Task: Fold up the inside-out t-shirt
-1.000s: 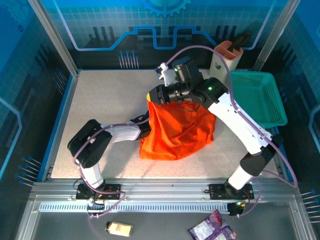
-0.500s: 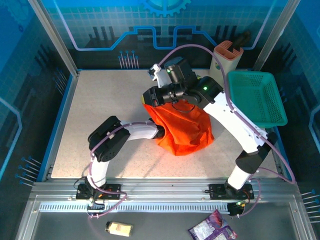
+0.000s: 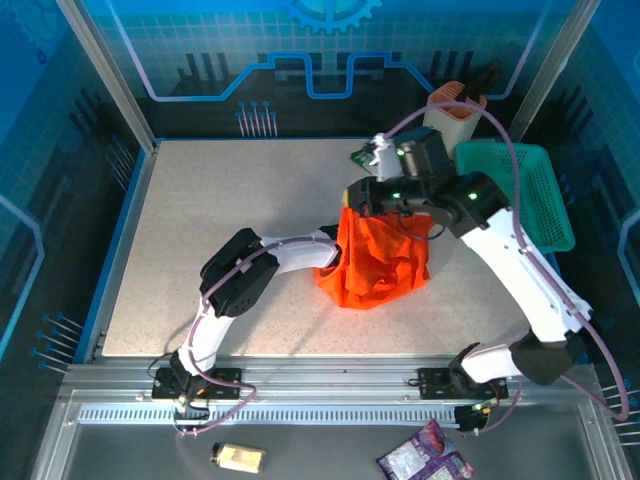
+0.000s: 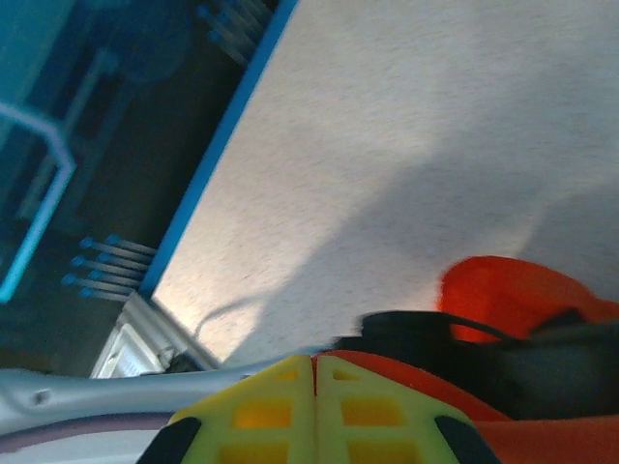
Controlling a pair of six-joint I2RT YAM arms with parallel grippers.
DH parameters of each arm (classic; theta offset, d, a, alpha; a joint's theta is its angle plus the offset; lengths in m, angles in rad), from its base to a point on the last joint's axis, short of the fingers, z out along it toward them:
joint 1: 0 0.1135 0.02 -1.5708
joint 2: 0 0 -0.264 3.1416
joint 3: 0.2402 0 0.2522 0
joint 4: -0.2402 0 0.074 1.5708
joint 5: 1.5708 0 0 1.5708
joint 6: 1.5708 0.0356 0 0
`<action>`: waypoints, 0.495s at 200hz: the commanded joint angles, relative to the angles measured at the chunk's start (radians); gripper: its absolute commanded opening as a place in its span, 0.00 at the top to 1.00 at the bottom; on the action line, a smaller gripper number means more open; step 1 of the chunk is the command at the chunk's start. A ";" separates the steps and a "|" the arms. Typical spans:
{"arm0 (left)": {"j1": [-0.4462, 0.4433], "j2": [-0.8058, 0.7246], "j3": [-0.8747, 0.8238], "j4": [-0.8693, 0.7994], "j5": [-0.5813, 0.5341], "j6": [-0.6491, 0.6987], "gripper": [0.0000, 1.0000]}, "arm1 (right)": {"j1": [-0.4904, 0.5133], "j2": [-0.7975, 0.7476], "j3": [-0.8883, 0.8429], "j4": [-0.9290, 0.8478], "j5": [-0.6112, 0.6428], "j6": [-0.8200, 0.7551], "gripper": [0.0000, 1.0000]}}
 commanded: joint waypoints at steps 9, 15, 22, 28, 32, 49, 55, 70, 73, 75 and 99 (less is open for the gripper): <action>0.023 -0.116 -0.096 -0.134 -0.035 0.051 0.95 | -0.171 -0.102 -0.129 -0.061 0.042 -0.047 1.00; 0.031 -0.150 -0.110 -0.142 -0.033 0.054 1.00 | -0.209 -0.119 -0.158 -0.065 0.047 -0.056 1.00; 0.039 -0.198 -0.120 -0.157 -0.039 0.058 1.00 | -0.255 -0.134 -0.195 -0.067 0.051 -0.066 1.00; 0.044 -0.241 -0.129 -0.171 -0.052 0.063 1.00 | -0.301 -0.149 -0.229 -0.063 0.048 -0.078 1.00; 0.044 -0.272 -0.135 -0.177 -0.057 0.068 1.00 | -0.327 -0.154 -0.248 -0.061 0.047 -0.082 1.00; 0.063 -0.388 -0.144 -0.214 -0.066 0.086 1.00 | -0.422 -0.175 -0.334 -0.031 0.030 -0.099 1.00; 0.072 -0.425 -0.144 -0.229 -0.063 0.090 1.00 | -0.455 -0.179 -0.364 -0.017 0.019 -0.101 1.00; 0.104 -0.515 -0.144 -0.254 -0.051 0.093 1.00 | -0.521 -0.181 -0.438 0.026 -0.006 -0.101 1.00; 0.110 -0.533 -0.144 -0.258 -0.045 0.091 1.00 | -0.532 -0.181 -0.453 0.037 -0.008 -0.100 1.00; 0.116 -0.546 -0.144 -0.259 -0.044 0.091 1.00 | -0.535 -0.181 -0.458 0.040 -0.008 -0.100 1.00; 0.188 -0.675 -0.124 -0.272 0.022 0.073 1.00 | -0.566 -0.158 -0.584 0.138 -0.036 -0.083 1.00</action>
